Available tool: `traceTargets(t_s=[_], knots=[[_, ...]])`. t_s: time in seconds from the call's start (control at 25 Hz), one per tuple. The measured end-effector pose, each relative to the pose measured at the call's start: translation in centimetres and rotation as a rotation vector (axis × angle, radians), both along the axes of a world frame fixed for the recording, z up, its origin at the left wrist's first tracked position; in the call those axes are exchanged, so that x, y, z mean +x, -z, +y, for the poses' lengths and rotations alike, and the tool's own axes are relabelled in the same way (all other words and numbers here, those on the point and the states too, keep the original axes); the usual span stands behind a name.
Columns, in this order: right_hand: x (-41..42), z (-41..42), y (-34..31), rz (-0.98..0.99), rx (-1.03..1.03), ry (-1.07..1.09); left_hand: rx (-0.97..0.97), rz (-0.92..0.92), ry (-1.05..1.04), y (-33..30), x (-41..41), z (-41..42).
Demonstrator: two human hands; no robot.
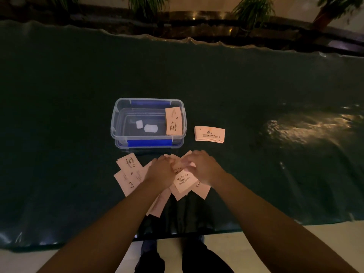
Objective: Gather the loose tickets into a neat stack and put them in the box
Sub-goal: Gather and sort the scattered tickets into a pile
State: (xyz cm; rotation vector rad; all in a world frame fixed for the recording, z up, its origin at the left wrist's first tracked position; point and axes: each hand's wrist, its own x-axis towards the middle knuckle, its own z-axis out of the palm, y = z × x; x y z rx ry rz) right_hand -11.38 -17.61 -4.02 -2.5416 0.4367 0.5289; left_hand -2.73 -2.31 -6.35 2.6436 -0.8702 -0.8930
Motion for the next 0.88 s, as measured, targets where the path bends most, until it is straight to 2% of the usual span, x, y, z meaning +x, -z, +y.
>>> traceTargets(t_s=[0.08, 0.2, 0.28, 0.36, 0.44, 0.52, 0.72, 0.88], knots=[[-0.3, 0.4, 0.5, -0.101, 0.030, 0.139, -0.020, -0.006, -0.003, -0.2, -0.1, -0.2], [-2.5, -0.1, 0.9, -0.182, 0.104, 0.668, 0.018, -0.021, 0.052, -0.3, 0.1, -0.7], [-4.5, 0.3, 1.4, -0.055, 0.275, 1.052, 0.038, 0.020, 0.014, -0.1, 0.1, -0.9], [-5.9, 1.5, 2.0, 0.102, 0.546, 1.254, 0.059, 0.033, 0.021, -0.1, 0.0, -1.1], [-6.2, 2.6, 2.8, 0.121, 0.744, 1.329, 0.082, 0.073, 0.002, 0.1, -0.8, -1.6], [-5.7, 3.3, 3.1, 0.061, 0.822, 1.391, 0.103, 0.127, -0.007, 0.2, -1.8, -2.3], [-5.2, 3.0, 3.5, 0.047, 0.830, 1.395, 0.171, 0.199, 0.082, 0.2, -4.2, -4.0], [-6.3, 1.8, 3.6, 0.026, 0.807, 1.373, 0.130, 0.242, 0.128, 0.0, -5.2, -3.6]])
